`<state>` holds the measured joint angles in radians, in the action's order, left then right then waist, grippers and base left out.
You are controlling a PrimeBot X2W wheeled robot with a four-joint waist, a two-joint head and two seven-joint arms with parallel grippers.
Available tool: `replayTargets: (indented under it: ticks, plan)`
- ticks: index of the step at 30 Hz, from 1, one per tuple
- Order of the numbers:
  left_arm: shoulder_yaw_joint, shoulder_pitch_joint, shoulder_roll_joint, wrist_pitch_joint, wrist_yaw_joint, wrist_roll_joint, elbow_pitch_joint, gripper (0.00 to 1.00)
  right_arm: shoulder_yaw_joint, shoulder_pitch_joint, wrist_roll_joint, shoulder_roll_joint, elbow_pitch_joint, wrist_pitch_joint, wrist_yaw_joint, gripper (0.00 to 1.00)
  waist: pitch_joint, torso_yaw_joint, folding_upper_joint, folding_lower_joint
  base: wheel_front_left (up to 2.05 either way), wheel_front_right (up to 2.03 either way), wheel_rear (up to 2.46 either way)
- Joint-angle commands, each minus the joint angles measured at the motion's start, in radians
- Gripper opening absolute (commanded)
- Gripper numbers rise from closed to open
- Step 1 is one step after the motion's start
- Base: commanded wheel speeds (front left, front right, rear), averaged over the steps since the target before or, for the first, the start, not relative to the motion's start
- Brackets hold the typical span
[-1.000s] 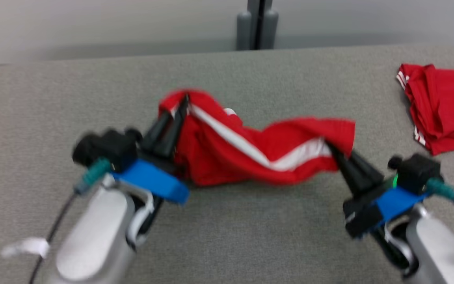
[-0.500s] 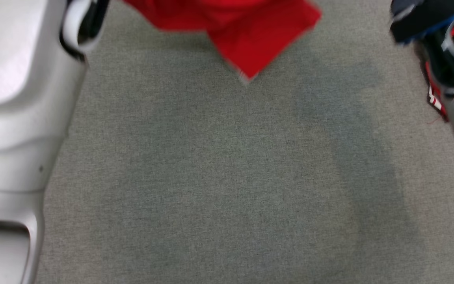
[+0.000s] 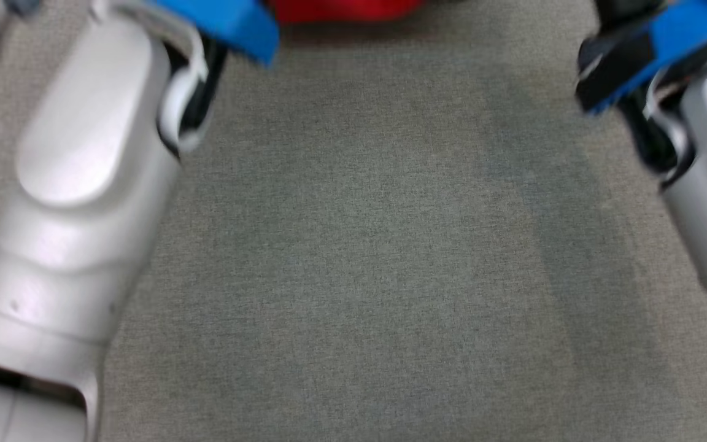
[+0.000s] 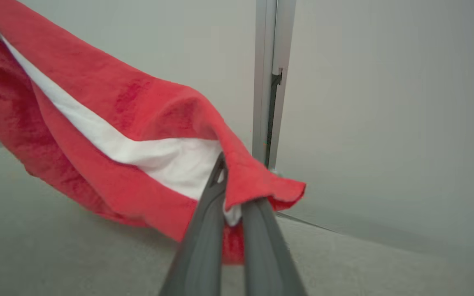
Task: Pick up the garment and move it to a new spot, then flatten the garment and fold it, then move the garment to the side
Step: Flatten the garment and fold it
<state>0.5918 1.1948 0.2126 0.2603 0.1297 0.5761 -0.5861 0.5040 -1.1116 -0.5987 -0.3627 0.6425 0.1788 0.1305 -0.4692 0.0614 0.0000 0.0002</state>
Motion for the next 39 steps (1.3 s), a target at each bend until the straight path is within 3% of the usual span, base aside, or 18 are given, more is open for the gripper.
replayTargets:
  ticks: [1,11,19,29,39]
  plan:
    - [-0.008,-0.073,0.000,0.005,0.000,-0.010,0.025,0.00,0.024,0.047,-0.013,-0.012,0.010,0.017,0.001,0.00,0.006,-0.002,0.0000,-0.0002,0.00,0.00,0.00]
    - [-0.081,-0.614,0.004,0.006,0.000,-0.076,0.209,0.00,0.142,0.403,-0.081,-0.035,-0.013,0.078,0.001,0.00,0.102,-0.012,0.0000,-0.0002,0.00,0.00,0.00]
    - [-0.062,-0.926,0.001,0.006,0.000,-0.124,0.300,0.00,0.114,0.678,-0.089,-0.062,-0.113,0.085,0.001,0.00,0.190,-0.049,0.0000,-0.0002,0.00,0.00,0.00]
    - [-0.065,-1.086,0.021,0.006,0.000,-0.130,0.372,0.00,-0.054,0.943,-0.036,-0.075,-0.285,0.071,0.001,0.00,0.262,-0.070,0.0000,-0.0002,0.00,0.00,0.00]
    - [-0.057,-1.094,0.020,0.006,0.000,-0.140,0.422,0.00,-0.227,1.070,0.043,-0.024,-0.480,-0.042,0.001,0.00,0.287,-0.069,0.0000,-0.0002,0.00,0.00,0.00]
